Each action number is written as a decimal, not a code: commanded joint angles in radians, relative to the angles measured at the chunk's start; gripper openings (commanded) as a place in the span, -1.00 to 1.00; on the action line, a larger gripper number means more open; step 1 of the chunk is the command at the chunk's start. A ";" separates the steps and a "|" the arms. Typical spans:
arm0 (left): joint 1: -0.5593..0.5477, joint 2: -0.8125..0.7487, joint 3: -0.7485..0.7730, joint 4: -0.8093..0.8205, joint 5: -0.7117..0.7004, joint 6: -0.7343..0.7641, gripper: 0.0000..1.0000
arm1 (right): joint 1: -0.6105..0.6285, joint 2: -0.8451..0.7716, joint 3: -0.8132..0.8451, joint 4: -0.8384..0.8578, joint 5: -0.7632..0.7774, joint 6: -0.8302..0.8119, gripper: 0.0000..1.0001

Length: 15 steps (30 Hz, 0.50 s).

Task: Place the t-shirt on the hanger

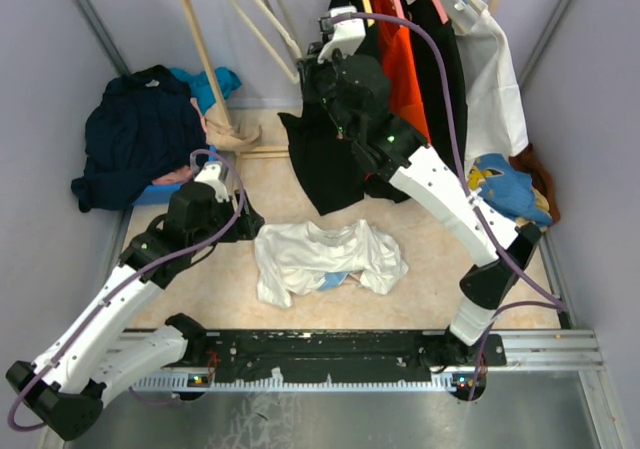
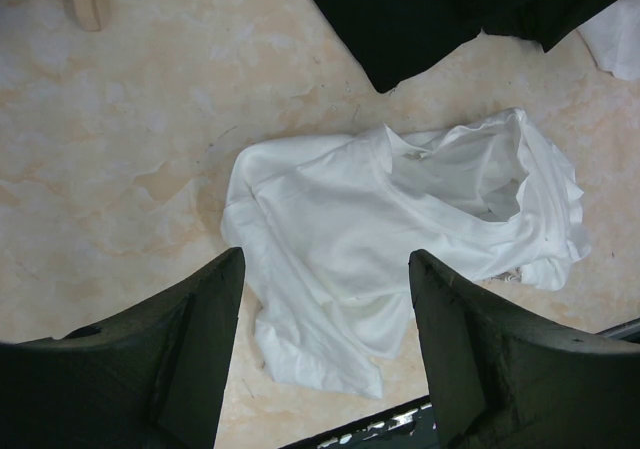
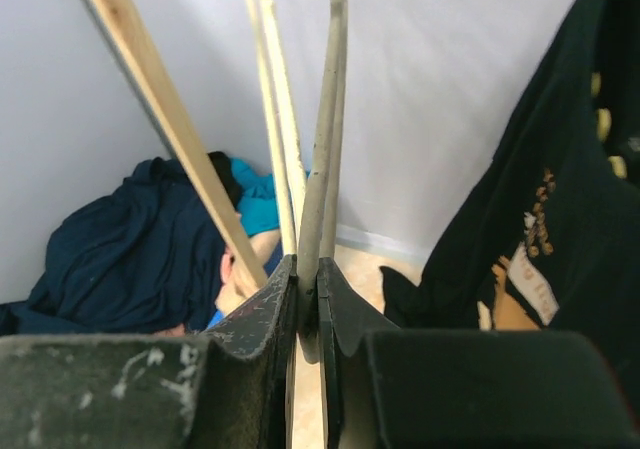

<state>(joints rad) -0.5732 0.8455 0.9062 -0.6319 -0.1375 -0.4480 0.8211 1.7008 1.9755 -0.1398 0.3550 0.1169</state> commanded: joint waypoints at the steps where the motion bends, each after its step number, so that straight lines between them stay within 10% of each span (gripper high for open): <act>1: 0.003 0.010 0.014 0.008 0.014 0.002 0.45 | -0.046 -0.098 0.001 0.002 0.060 0.048 -1.00; 10: 0.002 0.030 0.028 0.011 0.025 0.002 0.44 | -0.115 -0.159 -0.065 0.009 0.040 0.088 -1.00; 15: 0.003 0.043 0.033 0.013 0.032 0.003 0.44 | -0.125 -0.170 -0.076 0.010 0.028 0.073 -0.66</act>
<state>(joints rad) -0.5732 0.8814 0.9062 -0.6315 -0.1242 -0.4480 0.7128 1.5810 1.8980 -0.1925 0.3733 0.1867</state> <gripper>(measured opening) 0.722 0.142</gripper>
